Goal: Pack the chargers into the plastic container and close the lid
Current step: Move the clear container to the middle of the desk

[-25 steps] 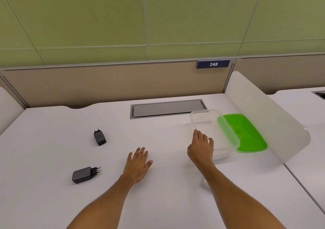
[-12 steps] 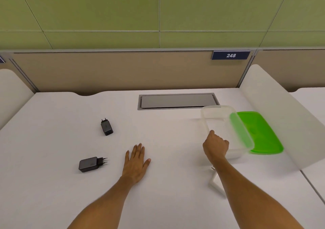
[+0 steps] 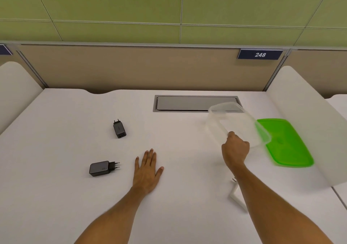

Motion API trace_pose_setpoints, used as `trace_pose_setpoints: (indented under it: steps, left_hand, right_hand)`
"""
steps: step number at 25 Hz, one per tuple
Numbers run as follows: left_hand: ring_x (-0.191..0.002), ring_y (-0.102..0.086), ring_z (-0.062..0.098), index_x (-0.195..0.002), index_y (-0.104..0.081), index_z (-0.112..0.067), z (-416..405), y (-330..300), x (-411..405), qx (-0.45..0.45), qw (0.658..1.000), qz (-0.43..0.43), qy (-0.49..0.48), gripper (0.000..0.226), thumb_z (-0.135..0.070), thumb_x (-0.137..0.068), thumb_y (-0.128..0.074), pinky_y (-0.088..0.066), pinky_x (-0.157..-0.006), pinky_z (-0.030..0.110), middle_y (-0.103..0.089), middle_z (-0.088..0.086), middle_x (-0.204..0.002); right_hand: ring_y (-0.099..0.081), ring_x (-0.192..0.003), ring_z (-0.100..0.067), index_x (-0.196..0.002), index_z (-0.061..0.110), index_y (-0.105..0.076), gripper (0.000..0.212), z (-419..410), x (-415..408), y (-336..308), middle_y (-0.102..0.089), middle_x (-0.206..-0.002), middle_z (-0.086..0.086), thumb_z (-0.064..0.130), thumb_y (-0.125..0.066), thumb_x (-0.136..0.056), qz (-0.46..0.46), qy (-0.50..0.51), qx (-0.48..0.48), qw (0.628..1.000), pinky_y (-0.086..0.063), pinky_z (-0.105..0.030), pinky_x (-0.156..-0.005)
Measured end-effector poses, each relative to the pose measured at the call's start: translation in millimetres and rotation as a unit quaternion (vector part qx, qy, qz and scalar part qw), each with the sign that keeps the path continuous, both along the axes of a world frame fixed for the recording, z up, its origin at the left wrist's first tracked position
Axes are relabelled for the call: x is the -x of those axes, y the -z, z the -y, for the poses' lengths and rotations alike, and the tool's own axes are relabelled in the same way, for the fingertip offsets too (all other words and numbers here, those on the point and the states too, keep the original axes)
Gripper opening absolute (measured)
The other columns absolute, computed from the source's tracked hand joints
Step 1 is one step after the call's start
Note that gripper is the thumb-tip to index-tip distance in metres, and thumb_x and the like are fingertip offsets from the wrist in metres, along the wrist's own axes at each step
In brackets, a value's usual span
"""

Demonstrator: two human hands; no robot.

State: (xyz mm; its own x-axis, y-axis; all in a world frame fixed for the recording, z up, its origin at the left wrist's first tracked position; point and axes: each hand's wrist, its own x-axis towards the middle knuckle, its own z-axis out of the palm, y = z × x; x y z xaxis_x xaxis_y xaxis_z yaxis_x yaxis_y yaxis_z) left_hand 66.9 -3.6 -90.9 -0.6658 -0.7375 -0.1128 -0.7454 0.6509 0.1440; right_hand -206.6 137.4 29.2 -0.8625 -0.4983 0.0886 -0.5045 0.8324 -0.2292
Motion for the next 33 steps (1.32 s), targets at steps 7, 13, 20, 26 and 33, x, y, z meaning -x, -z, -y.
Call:
trace_pose_setpoints:
  steps: [7, 13, 20, 26, 33]
  left_hand:
    - [-0.146, 0.012, 0.014, -0.150, 0.001, -0.017, 0, 1, -1, 0.006, 1.000, 0.002, -0.002, 0.070, -0.056, -0.094, -0.012, 0.011, -0.117, 0.044, 0.007, -0.001, -0.160]
    - [-0.145, 0.012, 0.013, -0.151, -0.001, -0.017, 0, 0, -1, 0.001, 1.000, -0.010, -0.006, 0.070, -0.056, -0.094, -0.015, 0.011, -0.117, 0.043, 0.006, -0.002, -0.160]
    - [-0.146, 0.011, 0.012, -0.151, -0.002, -0.018, 0, 2, -1, 0.008, 1.000, -0.001, -0.010, 0.070, -0.057, -0.093, -0.012, 0.009, -0.118, 0.043, 0.005, -0.002, -0.161]
    - [-0.146, 0.009, 0.013, -0.151, -0.004, -0.018, 0, 3, -1, 0.012, 1.000, -0.001, -0.011, 0.071, -0.057, -0.092, -0.010, 0.010, -0.117, 0.043, 0.003, -0.002, -0.161]
    - [-0.146, 0.008, 0.012, -0.151, -0.004, -0.018, 0, 2, 0, 0.013, 1.000, -0.005, -0.011, 0.072, -0.058, -0.091, -0.008, 0.011, -0.117, 0.042, 0.002, -0.002, -0.161]
  right_hand:
    - [-0.062, -0.072, -0.030, -0.098, 0.009, -0.067, 0.044, 26, -3, 9, -0.070, -0.077, -0.006, -0.013, -0.050, -0.064, -0.061, -0.146, 0.014, 0.987, -0.035, -0.035, -0.084]
    - [-0.062, -0.073, -0.029, -0.095, 0.011, -0.071, 0.038, 46, -6, 16, -0.072, -0.079, -0.005, -0.014, -0.055, -0.070, -0.065, -0.267, 0.031, 0.961, -0.040, -0.034, -0.087]
    - [-0.059, -0.072, -0.030, -0.092, 0.010, -0.071, 0.036, 53, -8, 26, -0.073, -0.079, -0.006, -0.014, -0.051, -0.076, -0.007, -0.306, 0.062, 0.950, -0.038, -0.031, -0.088]
    - [-0.063, -0.076, -0.026, -0.095, 0.009, -0.072, 0.035, 55, -1, 32, -0.073, -0.083, -0.006, -0.013, -0.050, -0.080, 0.016, -0.329, 0.064, 0.942, -0.032, -0.033, -0.110]
    - [-0.064, -0.098, -0.026, -0.109, 0.011, -0.069, 0.030, 52, 3, 32, -0.073, -0.099, -0.007, -0.003, -0.056, -0.086, 0.018, -0.344, 0.058, 0.937, -0.025, -0.036, -0.115]
